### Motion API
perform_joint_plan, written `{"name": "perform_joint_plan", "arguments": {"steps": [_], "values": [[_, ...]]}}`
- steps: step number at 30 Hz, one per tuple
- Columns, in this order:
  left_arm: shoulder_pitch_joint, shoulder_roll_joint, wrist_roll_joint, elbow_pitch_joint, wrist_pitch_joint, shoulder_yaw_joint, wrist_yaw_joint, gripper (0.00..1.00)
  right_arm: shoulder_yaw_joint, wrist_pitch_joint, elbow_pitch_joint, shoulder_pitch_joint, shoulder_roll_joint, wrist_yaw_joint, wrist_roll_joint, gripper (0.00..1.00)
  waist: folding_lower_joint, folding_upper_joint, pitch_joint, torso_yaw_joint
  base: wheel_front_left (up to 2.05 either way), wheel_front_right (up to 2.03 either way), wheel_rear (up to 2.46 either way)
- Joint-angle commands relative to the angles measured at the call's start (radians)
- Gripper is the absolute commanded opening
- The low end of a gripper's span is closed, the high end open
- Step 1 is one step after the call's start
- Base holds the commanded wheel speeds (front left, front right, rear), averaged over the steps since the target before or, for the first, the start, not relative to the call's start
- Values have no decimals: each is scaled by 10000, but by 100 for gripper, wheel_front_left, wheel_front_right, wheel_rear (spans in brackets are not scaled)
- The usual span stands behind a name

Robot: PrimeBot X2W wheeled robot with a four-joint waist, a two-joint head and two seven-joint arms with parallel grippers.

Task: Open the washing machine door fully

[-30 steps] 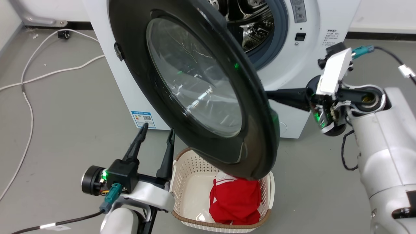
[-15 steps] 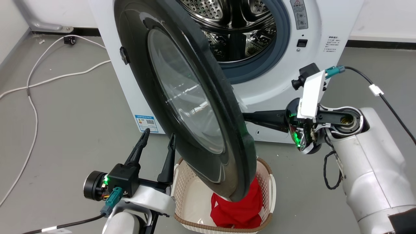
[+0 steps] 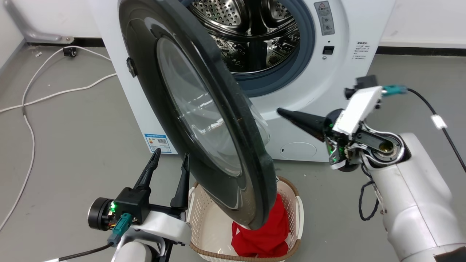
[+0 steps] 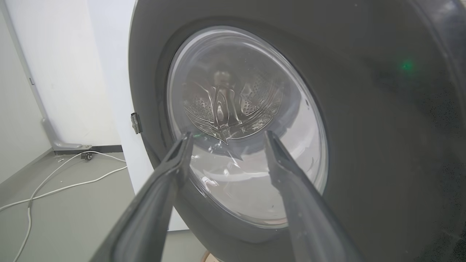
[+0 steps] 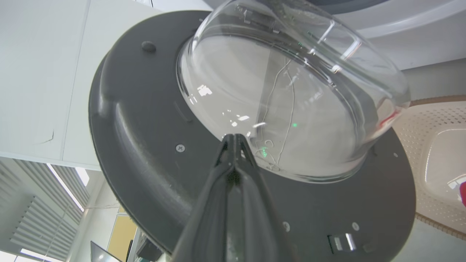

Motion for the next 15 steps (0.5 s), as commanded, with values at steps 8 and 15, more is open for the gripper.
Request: {"name": "perform_joint_plan", "arguments": {"steps": [8, 15], "values": [[235, -1, -7, 2, -25, 320, 121, 100, -1266, -2427, 103, 1212, -295, -2, 11, 0, 0, 0, -177, -376, 0, 0, 0], [331, 72, 42, 10, -25, 632, 162, 100, -2044, -3365, -975, 2998, -369, -2, 385, 28, 0, 0, -178, -745, 0, 0, 0]]}}
